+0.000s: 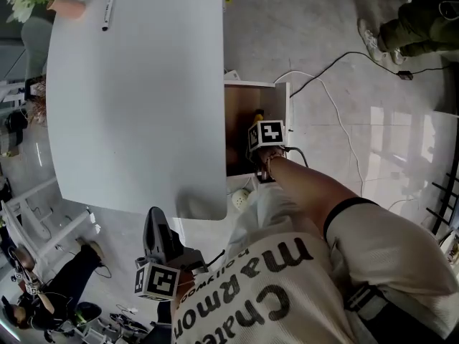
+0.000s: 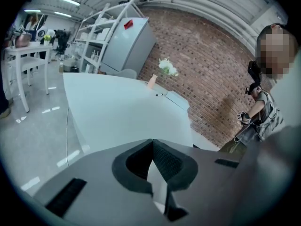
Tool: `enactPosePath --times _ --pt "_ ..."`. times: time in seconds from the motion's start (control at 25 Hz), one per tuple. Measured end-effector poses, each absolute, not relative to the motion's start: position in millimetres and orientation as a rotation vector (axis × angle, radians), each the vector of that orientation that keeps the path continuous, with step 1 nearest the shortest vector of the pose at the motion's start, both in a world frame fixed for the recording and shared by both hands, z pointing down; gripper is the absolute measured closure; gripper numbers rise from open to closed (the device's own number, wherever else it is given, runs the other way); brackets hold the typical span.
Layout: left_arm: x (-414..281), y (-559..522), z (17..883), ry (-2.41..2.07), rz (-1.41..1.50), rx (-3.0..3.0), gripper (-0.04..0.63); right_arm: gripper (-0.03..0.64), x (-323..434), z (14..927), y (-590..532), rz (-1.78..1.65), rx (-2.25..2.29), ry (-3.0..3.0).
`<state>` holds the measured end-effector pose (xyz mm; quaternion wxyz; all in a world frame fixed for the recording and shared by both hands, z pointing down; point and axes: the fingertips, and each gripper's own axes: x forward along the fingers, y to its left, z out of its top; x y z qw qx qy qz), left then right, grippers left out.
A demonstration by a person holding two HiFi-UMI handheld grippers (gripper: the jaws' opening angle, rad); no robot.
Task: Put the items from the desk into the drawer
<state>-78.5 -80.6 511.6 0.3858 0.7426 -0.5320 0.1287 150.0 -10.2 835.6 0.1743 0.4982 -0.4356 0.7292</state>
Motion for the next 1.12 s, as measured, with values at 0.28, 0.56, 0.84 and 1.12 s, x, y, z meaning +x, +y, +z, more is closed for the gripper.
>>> enactPosePath --times 0.28,0.56,0.84,1.12 --pt "-110.7 -57.4 494.0 -1.274 0.281 1.991 0.595 0.445 152.2 795.1 -4.0 2.099 1.625 -1.285" --pt "-143.2 -36.8 447.1 -1.205 0.201 2.088 0.595 0.470 164.8 679.6 -1.8 2.080 1.925 -1.434" --pt "-134.9 -34.9 401.9 -1.080 0.044 2.226 0.595 0.614 213.0 502.2 -23.5 1.802 2.376 -1.741" --pt "-137.9 -20.7 334.4 -0.990 -0.094 2.327 0.595 0.614 179.0 363.9 -0.8 1.663 2.501 -2.155"
